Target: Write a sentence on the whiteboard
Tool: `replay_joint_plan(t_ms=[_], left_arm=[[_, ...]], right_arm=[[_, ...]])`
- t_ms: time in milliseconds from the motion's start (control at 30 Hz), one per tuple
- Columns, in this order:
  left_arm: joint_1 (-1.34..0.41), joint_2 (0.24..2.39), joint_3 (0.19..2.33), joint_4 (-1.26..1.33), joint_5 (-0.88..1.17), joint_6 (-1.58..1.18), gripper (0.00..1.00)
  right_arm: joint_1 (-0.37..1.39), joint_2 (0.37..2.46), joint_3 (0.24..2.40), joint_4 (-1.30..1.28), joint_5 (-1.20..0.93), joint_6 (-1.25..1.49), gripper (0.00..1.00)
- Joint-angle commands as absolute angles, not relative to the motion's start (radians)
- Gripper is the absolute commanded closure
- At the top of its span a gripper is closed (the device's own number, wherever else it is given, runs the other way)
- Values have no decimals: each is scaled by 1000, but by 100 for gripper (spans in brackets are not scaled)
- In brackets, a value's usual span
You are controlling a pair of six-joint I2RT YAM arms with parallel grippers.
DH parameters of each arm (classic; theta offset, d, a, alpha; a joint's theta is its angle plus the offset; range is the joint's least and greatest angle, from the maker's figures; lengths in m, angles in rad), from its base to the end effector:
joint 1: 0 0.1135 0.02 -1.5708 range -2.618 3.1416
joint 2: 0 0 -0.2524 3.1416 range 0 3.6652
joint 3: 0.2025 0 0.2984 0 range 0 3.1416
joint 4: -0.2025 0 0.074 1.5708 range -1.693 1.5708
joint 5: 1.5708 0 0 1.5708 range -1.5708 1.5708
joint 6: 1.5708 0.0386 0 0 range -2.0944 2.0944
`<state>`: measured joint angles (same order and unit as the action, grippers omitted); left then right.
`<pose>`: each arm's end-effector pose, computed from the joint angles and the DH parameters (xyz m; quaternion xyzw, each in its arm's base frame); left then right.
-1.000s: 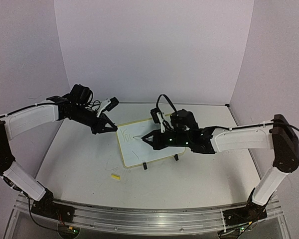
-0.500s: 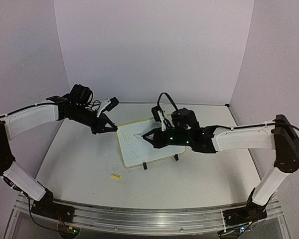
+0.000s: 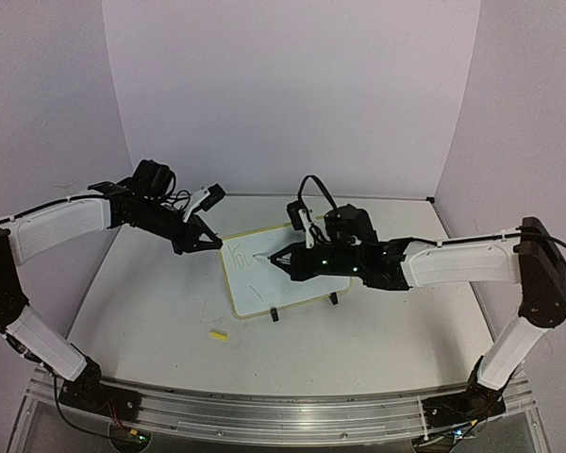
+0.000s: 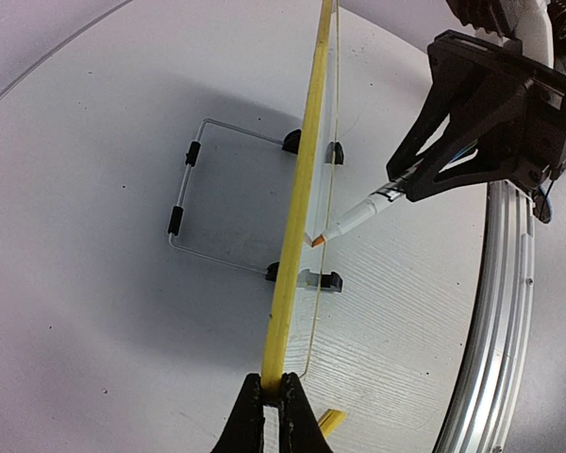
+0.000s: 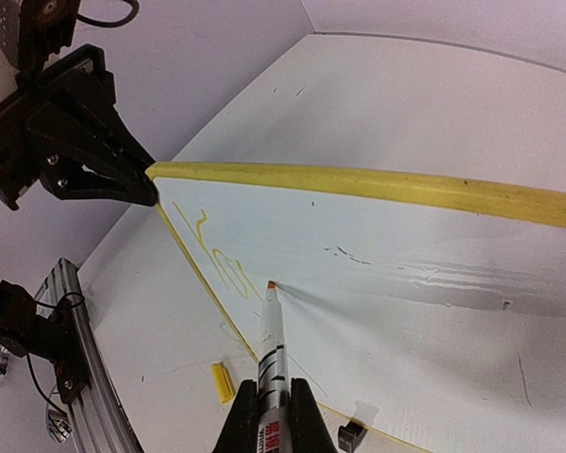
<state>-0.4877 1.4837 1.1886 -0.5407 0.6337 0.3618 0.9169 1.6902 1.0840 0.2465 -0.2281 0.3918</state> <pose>0.3123 -0.1915 0.2594 0.4674 0.7618 -0.3117 0.3224 0.2540 0.3458 0.2076 -0.2746 0.7720 0.4184 0.3918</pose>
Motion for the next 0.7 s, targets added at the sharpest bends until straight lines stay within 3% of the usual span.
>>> replay_joint_plan(t_ms=[0,667], left_arm=[[-489,1456,1188,-541,612,392,100],[-489,1459,1188,-540,612,392,100]], right_arm=[[906,1715,1081,296,-206,403,100],[905,1688,1039,289,-169,405,100]])
